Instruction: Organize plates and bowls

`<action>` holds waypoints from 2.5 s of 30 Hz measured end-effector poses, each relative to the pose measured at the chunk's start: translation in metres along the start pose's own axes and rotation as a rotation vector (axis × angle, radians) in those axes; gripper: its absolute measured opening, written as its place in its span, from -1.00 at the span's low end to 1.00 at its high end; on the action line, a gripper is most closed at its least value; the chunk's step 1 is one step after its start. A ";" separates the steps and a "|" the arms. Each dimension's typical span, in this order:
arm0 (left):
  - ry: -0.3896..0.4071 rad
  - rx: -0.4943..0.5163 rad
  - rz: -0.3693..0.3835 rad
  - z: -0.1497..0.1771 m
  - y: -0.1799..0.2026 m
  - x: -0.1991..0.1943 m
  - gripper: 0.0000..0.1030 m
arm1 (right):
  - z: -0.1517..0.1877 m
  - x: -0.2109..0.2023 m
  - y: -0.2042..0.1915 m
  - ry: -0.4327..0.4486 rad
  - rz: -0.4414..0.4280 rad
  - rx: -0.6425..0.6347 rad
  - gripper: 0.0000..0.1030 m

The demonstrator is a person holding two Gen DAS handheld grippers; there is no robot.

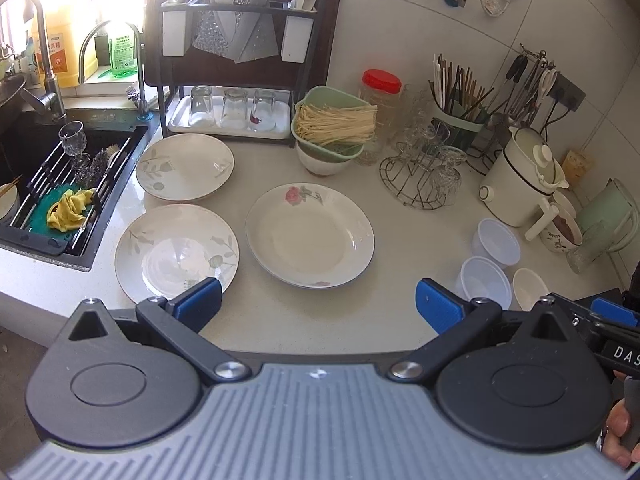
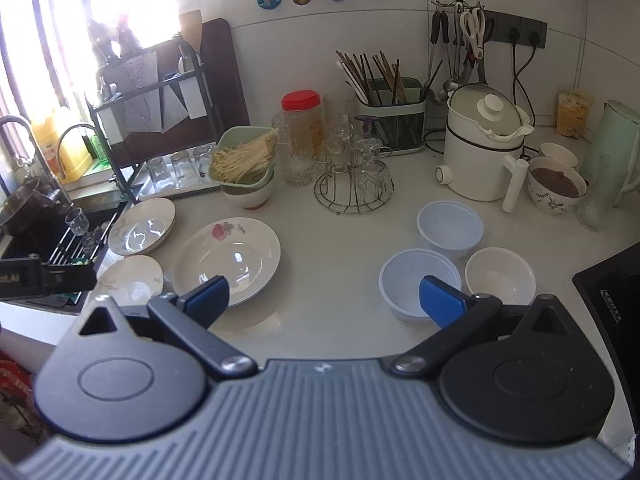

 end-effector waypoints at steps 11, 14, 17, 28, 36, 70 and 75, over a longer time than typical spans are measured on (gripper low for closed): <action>-0.005 -0.034 -0.009 -0.004 -0.012 0.004 1.00 | -0.008 0.002 0.002 0.022 0.013 0.015 1.00; -0.011 -0.033 -0.009 -0.003 -0.012 0.004 1.00 | -0.005 0.002 0.001 0.004 0.015 0.012 1.00; -0.014 -0.035 -0.005 -0.002 -0.013 0.005 1.00 | -0.005 0.001 -0.001 0.005 0.012 0.004 1.00; -0.002 -0.031 0.018 -0.003 0.001 0.004 1.00 | -0.003 -0.004 0.002 0.001 0.027 0.009 1.00; -0.014 -0.023 0.009 -0.002 0.002 0.005 1.00 | 0.001 -0.001 0.007 0.000 0.028 0.033 1.00; -0.042 -0.073 -0.121 0.034 0.022 0.021 1.00 | 0.027 0.018 0.034 -0.074 -0.130 0.067 1.00; -0.036 -0.085 -0.145 0.039 0.021 0.013 1.00 | 0.030 0.022 0.032 -0.112 -0.123 0.015 1.00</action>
Point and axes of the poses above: each gripper's, at about its wrist camera, not at the fingertips, and x roughly the way its jaws point, y to its right, z to its underside, the point moved 4 cm from there along x, roughly the way its jaws point, and after that the axes turned 15 degrees about y, right-handed, at the moved point
